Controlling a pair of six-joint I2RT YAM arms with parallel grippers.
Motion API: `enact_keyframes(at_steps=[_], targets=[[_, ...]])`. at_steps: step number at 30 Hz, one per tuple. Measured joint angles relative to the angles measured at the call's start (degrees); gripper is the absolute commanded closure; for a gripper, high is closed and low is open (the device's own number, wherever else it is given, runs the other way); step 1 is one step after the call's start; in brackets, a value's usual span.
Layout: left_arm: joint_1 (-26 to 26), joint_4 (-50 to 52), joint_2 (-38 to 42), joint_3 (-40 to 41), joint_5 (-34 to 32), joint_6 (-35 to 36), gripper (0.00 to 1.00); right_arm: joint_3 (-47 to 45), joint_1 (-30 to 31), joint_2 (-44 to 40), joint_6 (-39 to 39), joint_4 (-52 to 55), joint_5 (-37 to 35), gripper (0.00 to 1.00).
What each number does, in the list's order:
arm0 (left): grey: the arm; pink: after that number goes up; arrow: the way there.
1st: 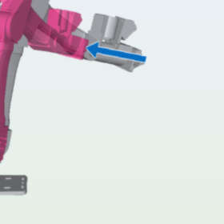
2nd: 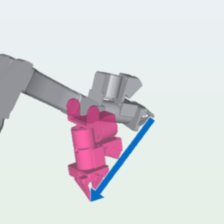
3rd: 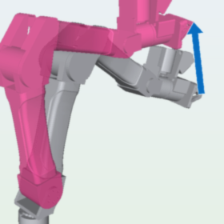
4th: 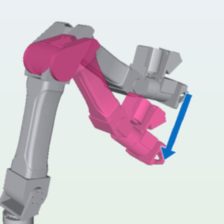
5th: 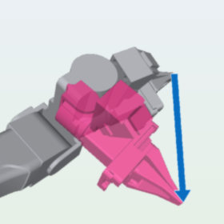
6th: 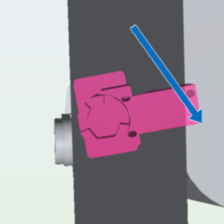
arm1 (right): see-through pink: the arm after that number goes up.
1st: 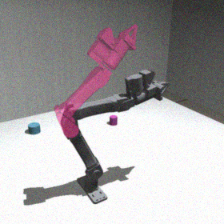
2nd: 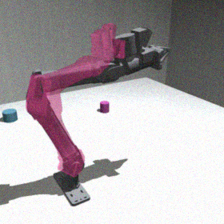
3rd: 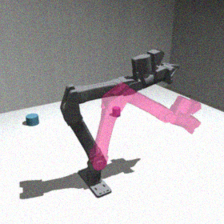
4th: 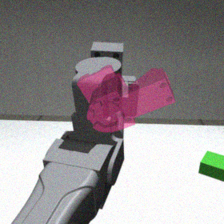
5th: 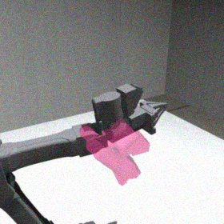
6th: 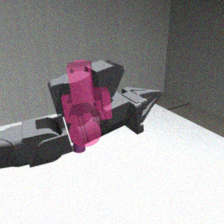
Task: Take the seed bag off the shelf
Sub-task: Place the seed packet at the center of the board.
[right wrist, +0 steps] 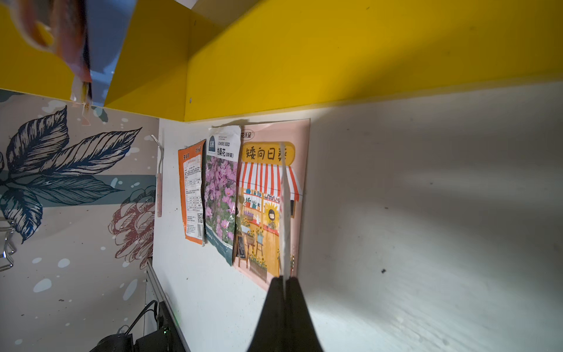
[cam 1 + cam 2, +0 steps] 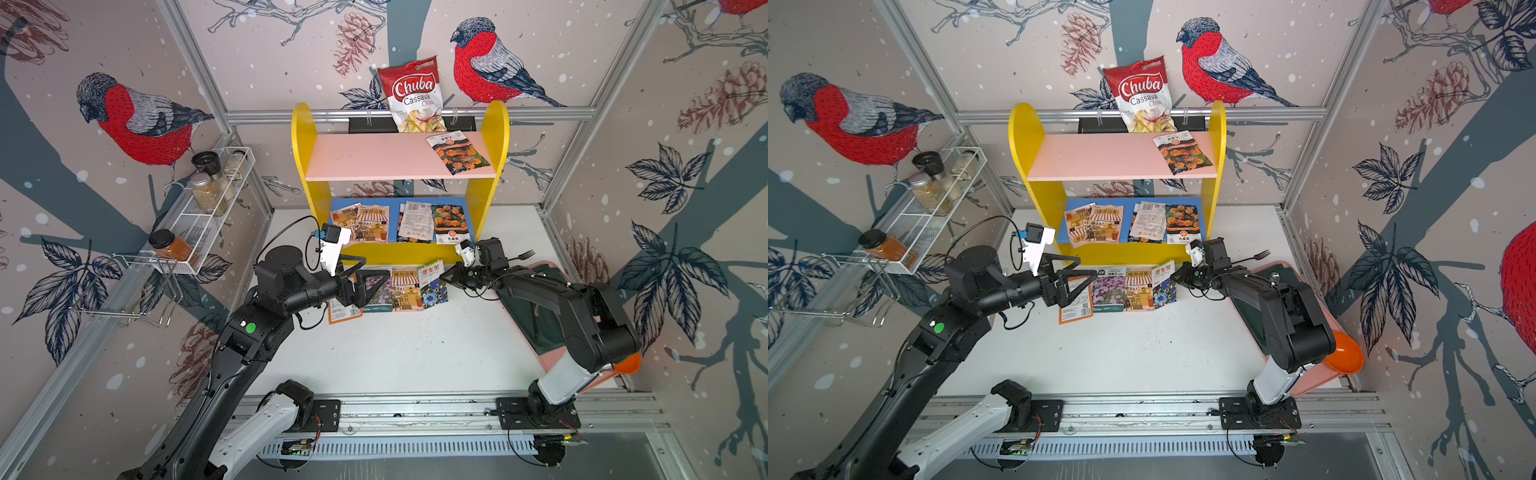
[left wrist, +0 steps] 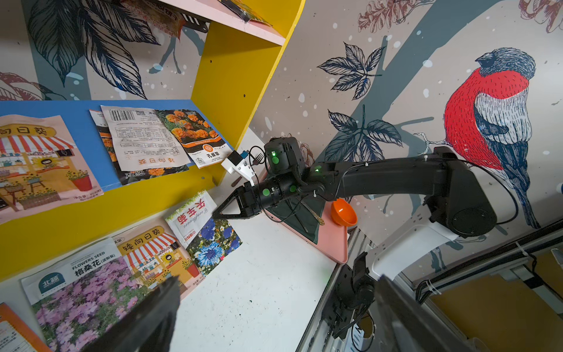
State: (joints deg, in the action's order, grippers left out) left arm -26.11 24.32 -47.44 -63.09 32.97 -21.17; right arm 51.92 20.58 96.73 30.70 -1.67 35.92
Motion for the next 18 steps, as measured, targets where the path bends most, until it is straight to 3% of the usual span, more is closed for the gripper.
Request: enact_keyframes(at_steps=[15, 18], targets=[[0.0, -0.24, 0.52, 1.07, -0.09, -0.87, 0.01, 2.34, -0.44, 2.25, -0.79, 5.03, -4.72, 1.0], [0.0, -0.85, 0.76, 1.44, -0.07, -0.9, 0.01, 3.1, 0.09, 2.71, -1.46, 6.88, -7.15, 0.95]])
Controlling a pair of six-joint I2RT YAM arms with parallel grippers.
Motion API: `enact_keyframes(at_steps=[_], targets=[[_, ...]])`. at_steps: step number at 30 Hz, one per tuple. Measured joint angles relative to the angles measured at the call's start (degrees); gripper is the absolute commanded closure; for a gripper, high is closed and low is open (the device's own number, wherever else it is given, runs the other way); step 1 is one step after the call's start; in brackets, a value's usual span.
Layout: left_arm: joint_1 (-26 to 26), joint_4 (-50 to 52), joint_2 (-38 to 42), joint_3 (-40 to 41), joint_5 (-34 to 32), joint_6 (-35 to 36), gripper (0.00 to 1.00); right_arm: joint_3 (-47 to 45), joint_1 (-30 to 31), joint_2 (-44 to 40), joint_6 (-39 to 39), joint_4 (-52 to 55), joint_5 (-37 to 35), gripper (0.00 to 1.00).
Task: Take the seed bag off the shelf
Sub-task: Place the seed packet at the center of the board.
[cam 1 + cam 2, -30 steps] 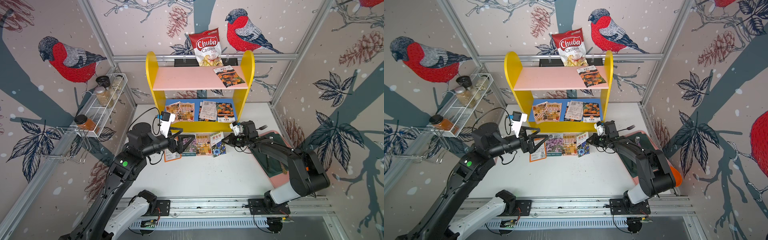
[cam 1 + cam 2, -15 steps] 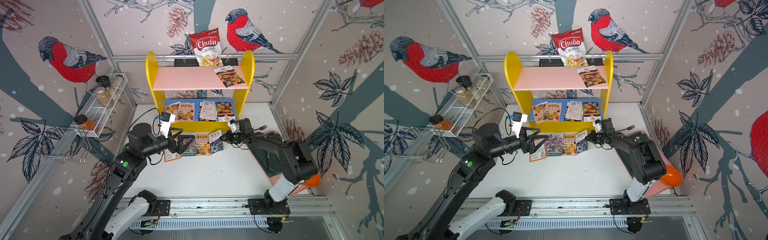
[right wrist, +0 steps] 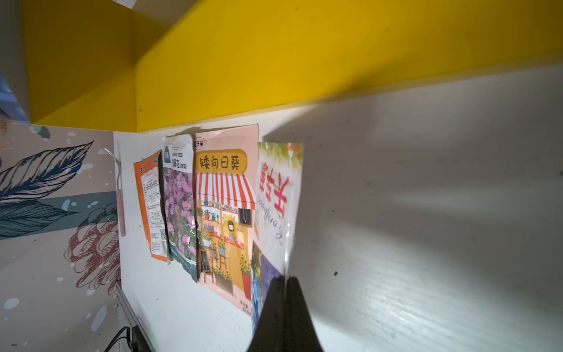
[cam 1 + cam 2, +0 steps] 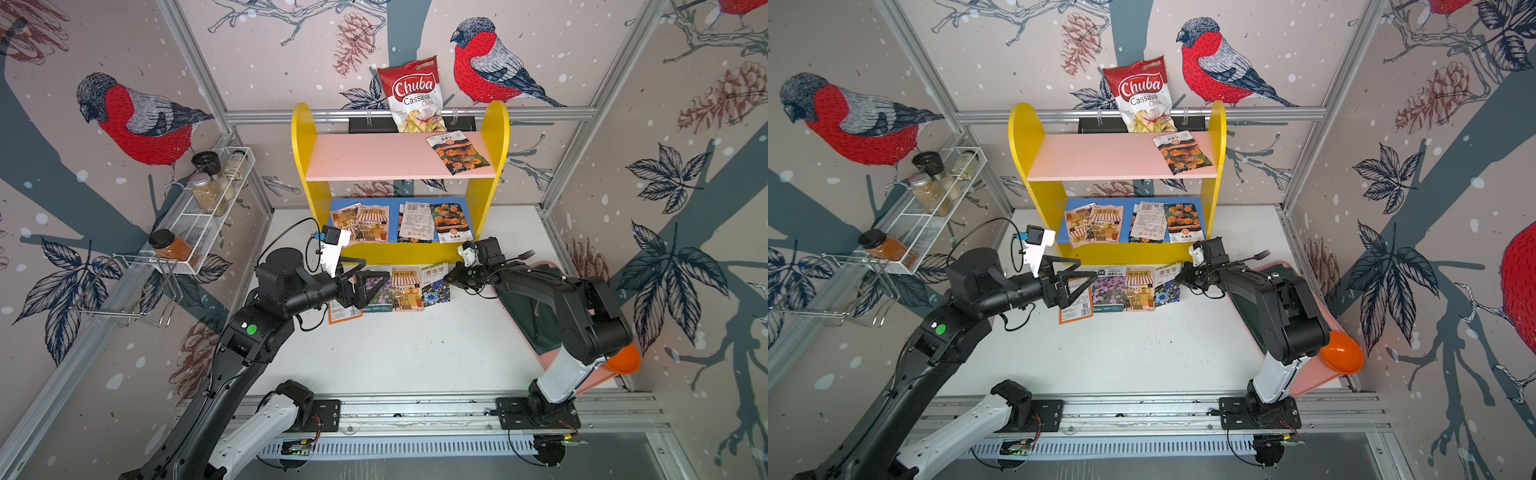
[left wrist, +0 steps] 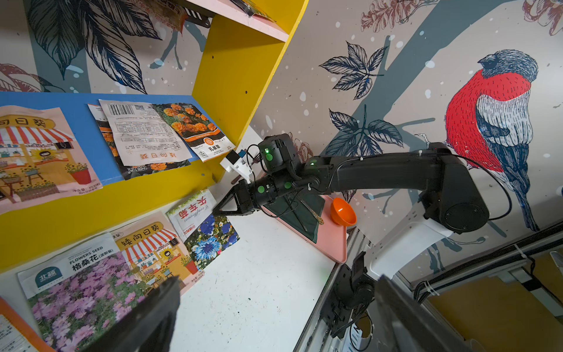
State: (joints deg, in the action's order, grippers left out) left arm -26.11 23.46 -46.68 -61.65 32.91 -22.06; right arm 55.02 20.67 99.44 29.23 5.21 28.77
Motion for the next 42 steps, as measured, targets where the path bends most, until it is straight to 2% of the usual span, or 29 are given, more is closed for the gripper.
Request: enact_keyframes(at_steps=[8, 12, 15, 24, 26, 28, 32, 42], targets=[[0.0, -0.46, 0.59, 0.44, -0.02, 0.0, 0.01, 3.37, 2.97, 1.88, -2.38, 4.79, -6.82, 0.85], [0.0, -0.46, 0.72, 0.48, -0.04, 0.0, 0.01, 6.01, 4.35, 3.39, -3.8, 7.26, -10.78, 0.66], [0.0, -0.5, 0.81, 0.68, -0.09, 0.0, 0.01, 7.5, 5.16, 4.37, -5.05, 8.85, -13.55, 0.56], [0.0, -0.72, 0.66, 1.73, -1.42, -0.44, 0.01, 8.24, 7.54, 4.42, -5.49, 11.45, -19.69, 0.42], [0.0, -1.2, 0.5, 1.73, -1.42, -0.59, 0.01, 7.13, 8.41, 2.84, -5.46, 11.82, -20.2, 0.36], [0.0, -1.73, 0.35, 1.73, -1.53, -1.14, 0.01, 5.68, 9.7, 0.28, -5.4, 11.78, -21.07, 0.22], [0.0, -3.17, -0.13, 2.03, -1.6, -2.1, 0.01, 3.17, 12.15, -6.36, -5.25, 11.72, -21.9, 0.02], [0.0, -6.49, -0.81, 3.28, -3.1, -3.61, 0.01, 1.36, 14.91, -25.75, -3.82, 11.96, -22.69, 0.0]])
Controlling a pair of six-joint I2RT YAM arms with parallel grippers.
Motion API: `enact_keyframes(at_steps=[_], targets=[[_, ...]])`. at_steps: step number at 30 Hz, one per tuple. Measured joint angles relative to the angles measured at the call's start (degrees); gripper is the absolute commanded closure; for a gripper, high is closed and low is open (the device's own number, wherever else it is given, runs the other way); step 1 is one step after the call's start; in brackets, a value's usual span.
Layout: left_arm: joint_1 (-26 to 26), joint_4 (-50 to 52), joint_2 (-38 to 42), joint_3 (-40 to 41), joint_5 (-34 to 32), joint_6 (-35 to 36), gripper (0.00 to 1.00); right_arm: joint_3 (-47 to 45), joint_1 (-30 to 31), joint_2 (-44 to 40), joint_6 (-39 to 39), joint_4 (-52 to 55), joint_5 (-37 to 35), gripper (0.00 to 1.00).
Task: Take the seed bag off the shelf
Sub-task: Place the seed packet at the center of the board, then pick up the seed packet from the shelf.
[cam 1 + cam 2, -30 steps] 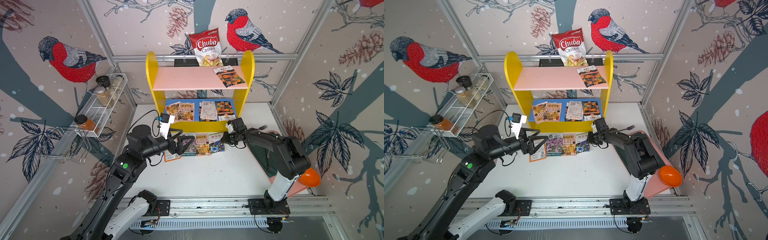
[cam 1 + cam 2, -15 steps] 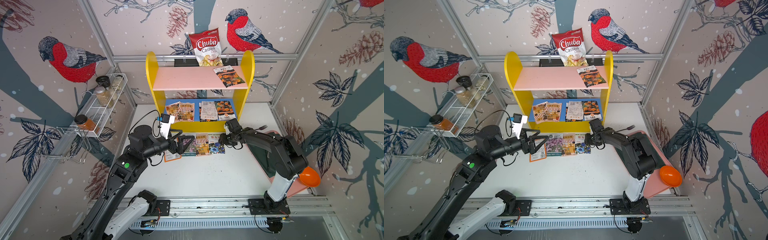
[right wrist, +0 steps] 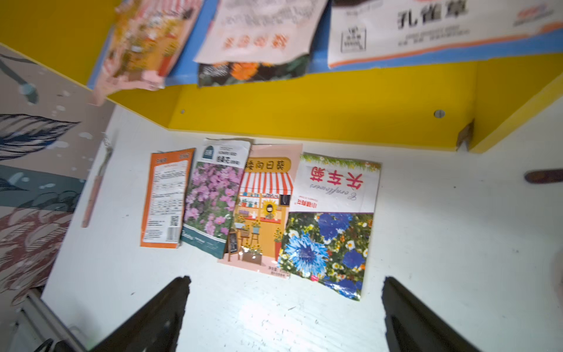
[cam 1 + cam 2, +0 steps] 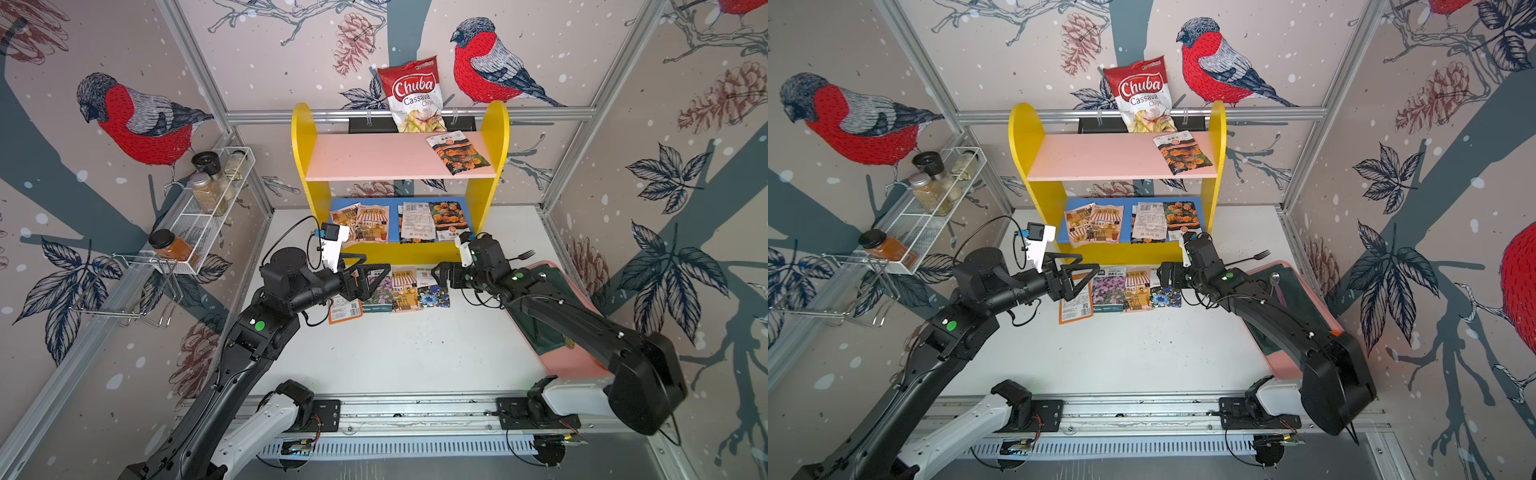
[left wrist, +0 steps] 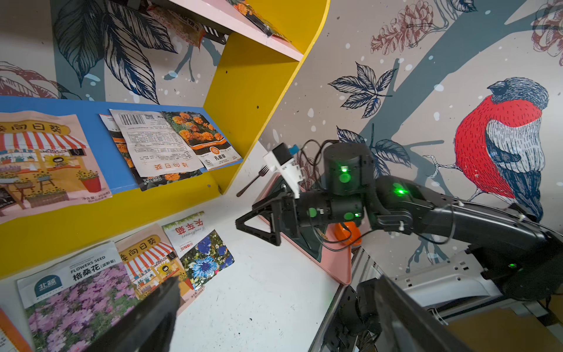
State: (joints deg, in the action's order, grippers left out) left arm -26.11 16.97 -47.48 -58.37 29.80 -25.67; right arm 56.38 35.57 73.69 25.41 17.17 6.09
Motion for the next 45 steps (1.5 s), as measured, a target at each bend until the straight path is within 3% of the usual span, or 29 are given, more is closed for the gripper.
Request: enact_keyframes(at_steps=[8, 18, 25, 34, 45], targets=[[0.0, -1.77, 0.07, 0.92, -0.46, -1.49, 0.01, 11.3, 4.35, -7.21, -3.48, 3.76, -4.83, 0.0], [0.0, -2.97, 0.63, 2.1, -1.09, -1.97, 0.01, 27.04, 7.06, -4.35, -10.14, 6.05, -12.35, 0.0], [0.0, -4.35, 0.24, 2.08, -1.07, -2.54, 0.01, 37.46, 9.51, 1.7, -13.53, 7.21, -19.43, 0.0], [-0.37, -4.76, -0.09, 1.97, -1.07, -2.86, 0.01, 55.63, 7.34, 14.21, -14.73, 10.56, -29.79, 0.0], [-0.72, -4.79, 0.83, 1.88, -1.05, -2.97, 0.01, 75.84, -0.04, 27.56, -14.56, 17.88, -28.35, 0.0]])
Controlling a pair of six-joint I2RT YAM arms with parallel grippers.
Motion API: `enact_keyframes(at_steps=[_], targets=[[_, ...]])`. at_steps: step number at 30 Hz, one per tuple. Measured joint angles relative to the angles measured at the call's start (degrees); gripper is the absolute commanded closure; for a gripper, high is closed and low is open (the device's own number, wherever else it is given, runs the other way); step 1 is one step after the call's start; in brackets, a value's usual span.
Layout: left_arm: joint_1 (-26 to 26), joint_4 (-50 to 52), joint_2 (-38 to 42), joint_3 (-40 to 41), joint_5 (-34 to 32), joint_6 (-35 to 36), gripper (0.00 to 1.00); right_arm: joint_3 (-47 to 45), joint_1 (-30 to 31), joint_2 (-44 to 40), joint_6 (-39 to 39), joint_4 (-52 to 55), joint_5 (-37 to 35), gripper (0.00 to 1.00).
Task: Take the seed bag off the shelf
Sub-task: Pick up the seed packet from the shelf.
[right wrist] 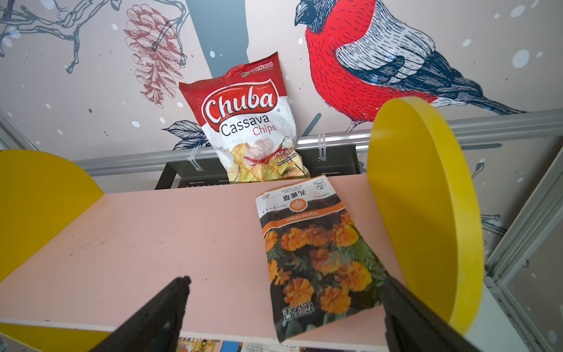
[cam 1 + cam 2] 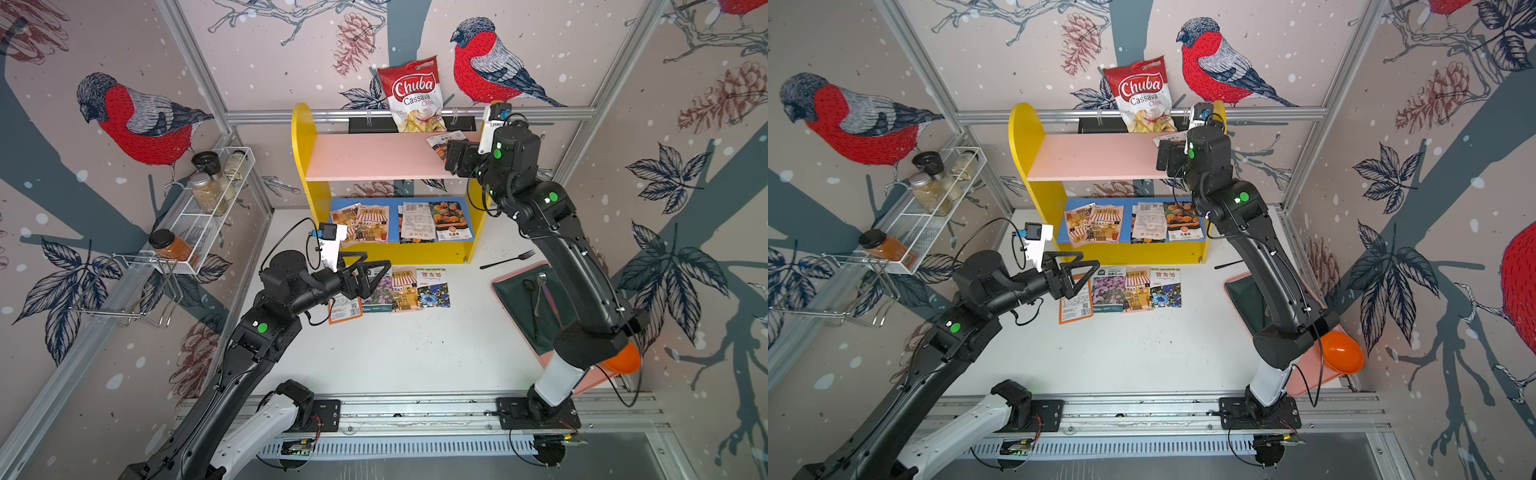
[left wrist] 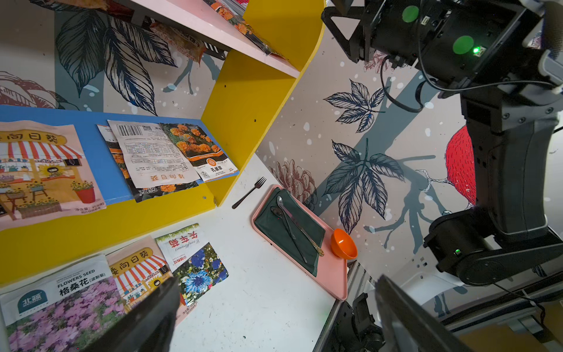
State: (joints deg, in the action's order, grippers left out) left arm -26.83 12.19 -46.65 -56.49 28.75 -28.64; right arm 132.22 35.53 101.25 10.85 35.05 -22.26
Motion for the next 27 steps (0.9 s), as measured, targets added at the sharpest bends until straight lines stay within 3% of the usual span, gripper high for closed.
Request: enact_keyframes(at_steps=[7, 27], targets=[[-0.13, 0.04, 0.13, 0.0, 0.0, -0.04, 0.01, 3.96, -3.76, 4.52, -0.02, 1.62, 4.83, 0.0], [-0.31, -0.15, -0.72, 0.22, -0.04, -0.04, 0.01, 7.43, -6.73, 11.63, -0.66, 3.17, 7.5, 0.0]])
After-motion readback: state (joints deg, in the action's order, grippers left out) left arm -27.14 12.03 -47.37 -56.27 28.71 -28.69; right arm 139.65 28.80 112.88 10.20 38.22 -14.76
